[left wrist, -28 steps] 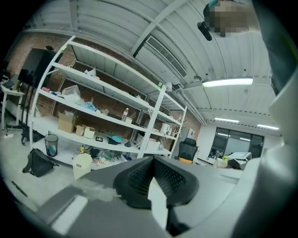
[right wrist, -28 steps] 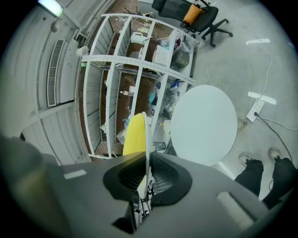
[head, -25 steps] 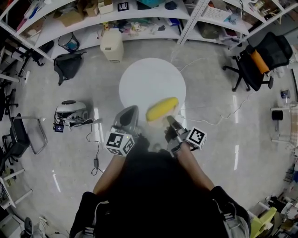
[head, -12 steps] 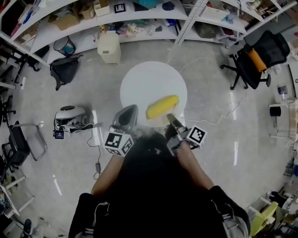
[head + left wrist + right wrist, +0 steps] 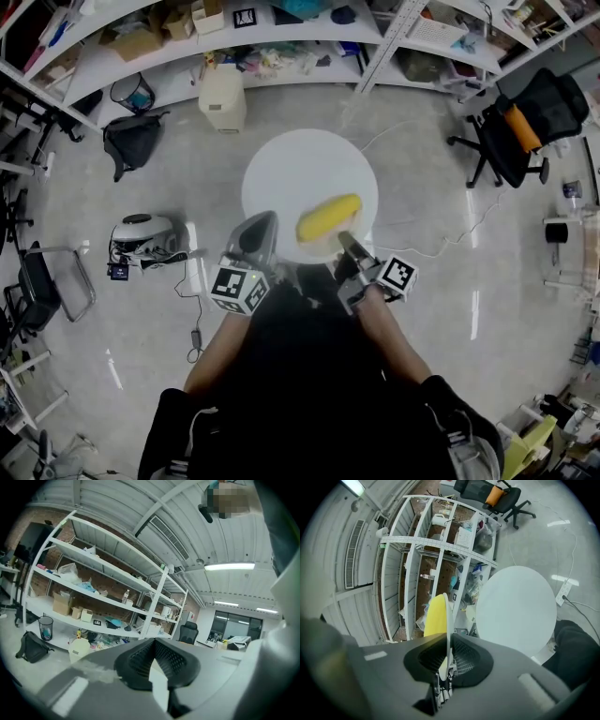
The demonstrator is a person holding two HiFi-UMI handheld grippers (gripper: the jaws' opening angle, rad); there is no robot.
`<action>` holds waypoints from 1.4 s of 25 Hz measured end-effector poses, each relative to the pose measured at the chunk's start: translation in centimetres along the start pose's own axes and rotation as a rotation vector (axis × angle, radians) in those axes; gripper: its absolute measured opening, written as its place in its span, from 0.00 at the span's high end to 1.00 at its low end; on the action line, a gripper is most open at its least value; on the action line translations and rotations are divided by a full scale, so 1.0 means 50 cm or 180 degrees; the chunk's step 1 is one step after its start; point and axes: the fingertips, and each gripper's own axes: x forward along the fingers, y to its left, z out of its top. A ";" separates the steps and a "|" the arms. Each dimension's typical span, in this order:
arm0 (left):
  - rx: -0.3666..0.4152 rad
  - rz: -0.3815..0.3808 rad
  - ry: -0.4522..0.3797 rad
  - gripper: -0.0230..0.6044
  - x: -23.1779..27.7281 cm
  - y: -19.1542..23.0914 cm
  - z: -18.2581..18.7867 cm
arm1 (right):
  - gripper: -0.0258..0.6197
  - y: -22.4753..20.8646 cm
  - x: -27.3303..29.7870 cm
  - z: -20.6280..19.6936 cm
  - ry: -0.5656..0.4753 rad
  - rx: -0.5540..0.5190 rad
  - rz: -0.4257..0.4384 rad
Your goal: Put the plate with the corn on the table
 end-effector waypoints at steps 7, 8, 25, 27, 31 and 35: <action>-0.0017 0.0018 0.0016 0.96 0.051 0.005 -0.002 | 0.91 -0.014 0.023 0.042 0.0083 -0.0037 -0.0018; -0.0024 0.0029 0.0017 0.96 0.057 0.009 -0.003 | 0.91 -0.015 0.030 0.046 0.0103 -0.0056 -0.0027; -0.0061 0.0086 0.0153 0.96 0.168 0.042 -0.049 | 0.91 -0.086 0.119 0.143 0.0270 -0.0154 -0.0099; -0.0090 0.0138 0.0141 0.96 0.182 0.050 -0.047 | 0.91 -0.091 0.132 0.154 0.0287 -0.0131 -0.0103; -0.0109 0.0173 0.0131 0.96 0.203 0.063 -0.059 | 0.91 -0.107 0.156 0.170 0.0336 -0.0175 -0.0074; -0.0179 0.0196 0.0158 0.96 0.207 0.072 -0.087 | 0.91 -0.123 0.173 0.167 0.0400 -0.0138 0.0004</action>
